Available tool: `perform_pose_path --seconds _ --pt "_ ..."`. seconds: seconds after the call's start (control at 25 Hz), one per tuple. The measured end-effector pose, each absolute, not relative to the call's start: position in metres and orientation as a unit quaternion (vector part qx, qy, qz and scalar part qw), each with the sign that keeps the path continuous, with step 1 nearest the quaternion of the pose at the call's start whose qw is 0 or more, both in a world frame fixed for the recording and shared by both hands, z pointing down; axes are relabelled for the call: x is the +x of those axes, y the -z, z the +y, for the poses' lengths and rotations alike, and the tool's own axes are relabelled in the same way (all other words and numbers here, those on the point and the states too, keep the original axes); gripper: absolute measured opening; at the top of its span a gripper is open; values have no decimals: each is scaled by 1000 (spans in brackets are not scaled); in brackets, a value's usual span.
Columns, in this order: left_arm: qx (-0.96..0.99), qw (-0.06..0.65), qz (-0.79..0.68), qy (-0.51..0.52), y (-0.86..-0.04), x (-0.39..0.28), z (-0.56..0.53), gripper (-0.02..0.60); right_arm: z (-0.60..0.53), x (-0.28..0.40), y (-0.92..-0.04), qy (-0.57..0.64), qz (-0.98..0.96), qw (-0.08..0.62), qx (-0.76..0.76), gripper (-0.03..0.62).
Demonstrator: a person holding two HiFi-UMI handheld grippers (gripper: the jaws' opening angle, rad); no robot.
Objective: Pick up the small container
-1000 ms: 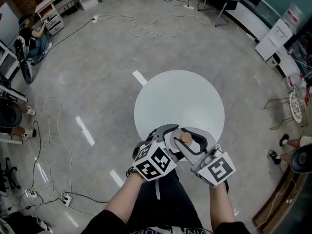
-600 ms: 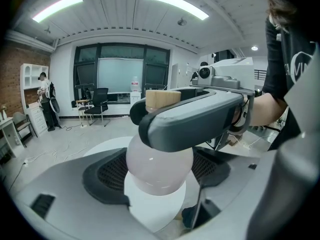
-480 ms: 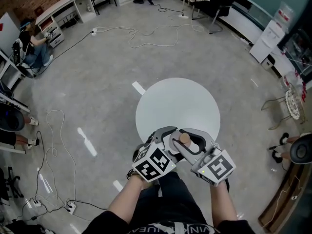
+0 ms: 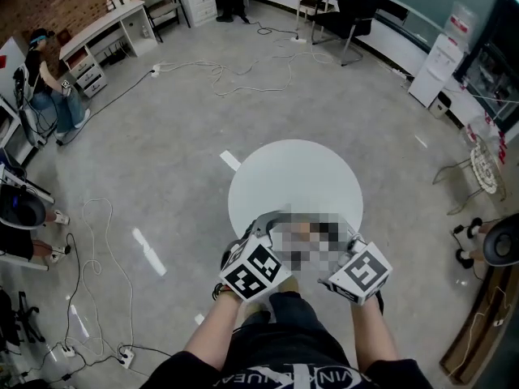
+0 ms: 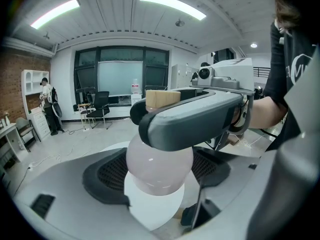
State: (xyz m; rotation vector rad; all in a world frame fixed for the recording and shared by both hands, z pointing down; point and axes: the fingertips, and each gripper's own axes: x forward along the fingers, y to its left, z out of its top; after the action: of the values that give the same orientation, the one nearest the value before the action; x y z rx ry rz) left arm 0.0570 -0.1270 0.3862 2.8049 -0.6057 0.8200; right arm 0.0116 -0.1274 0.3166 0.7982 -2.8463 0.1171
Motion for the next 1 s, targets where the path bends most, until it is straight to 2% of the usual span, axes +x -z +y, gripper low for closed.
perform_pose_path --seconds 1.0 --pt "938 53 -207 -273 -341 59 -133 354 -131 17 -276 -16 -957 92 275 137"
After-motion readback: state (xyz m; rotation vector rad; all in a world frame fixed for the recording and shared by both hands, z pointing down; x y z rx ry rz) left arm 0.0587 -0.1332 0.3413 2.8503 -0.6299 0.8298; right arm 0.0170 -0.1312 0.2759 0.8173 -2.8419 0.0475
